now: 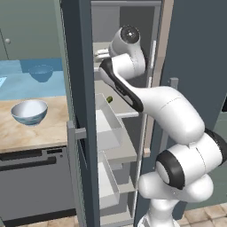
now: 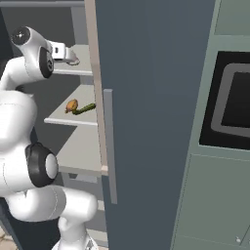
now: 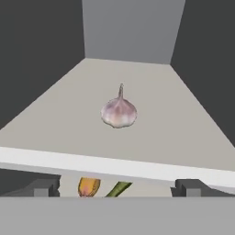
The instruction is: Take the squash, garlic, and chicken drumstick from the freezer and place them in the bowl on the counter.
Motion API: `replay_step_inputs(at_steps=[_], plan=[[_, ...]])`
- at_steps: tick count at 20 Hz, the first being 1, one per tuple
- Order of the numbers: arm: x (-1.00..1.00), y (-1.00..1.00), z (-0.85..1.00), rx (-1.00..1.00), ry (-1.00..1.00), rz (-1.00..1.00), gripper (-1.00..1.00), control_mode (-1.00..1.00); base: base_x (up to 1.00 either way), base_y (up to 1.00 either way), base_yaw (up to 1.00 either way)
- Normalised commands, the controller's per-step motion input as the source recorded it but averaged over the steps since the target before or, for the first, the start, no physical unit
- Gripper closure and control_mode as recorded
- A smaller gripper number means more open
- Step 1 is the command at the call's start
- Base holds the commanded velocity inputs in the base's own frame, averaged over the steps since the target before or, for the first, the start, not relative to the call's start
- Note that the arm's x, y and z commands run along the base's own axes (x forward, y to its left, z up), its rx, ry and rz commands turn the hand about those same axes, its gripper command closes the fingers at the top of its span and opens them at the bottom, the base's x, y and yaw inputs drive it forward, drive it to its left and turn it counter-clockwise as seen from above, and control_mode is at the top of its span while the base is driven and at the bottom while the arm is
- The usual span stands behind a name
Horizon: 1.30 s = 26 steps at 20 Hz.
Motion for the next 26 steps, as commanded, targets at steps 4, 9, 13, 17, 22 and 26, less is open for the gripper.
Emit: replay_step_inputs(at_steps=[4, 9, 13, 17, 22, 26], plan=[[0.25, 0.08, -0.13, 0.0, 0.02, 0.0, -1.0, -1.0, 0.0, 0.0, 0.0], [0.14, 0.0, -0.02, 0.0, 0.05, 0.0, -1.0, -1.0, 0.0, 0.0, 0.0], [0.01, 0.0, 0.0, 0.0, 0.01, 0.0, -1.0, -1.0, 0.0, 0.0, 0.0], [0.04, 0.0, 0.0, 0.0, 0.01, -0.01, -1.0, -1.0, 0.0, 0.0, 0.0], [0.0, -0.08, 0.0, 0.0, 0.0, -0.02, -1.0, -1.0, 0.0, 0.0, 0.0], [0.03, -0.03, -0.05, 0.0, 0.0, -0.01, -1.0, -1.0, 0.0, 0.0, 0.0]])
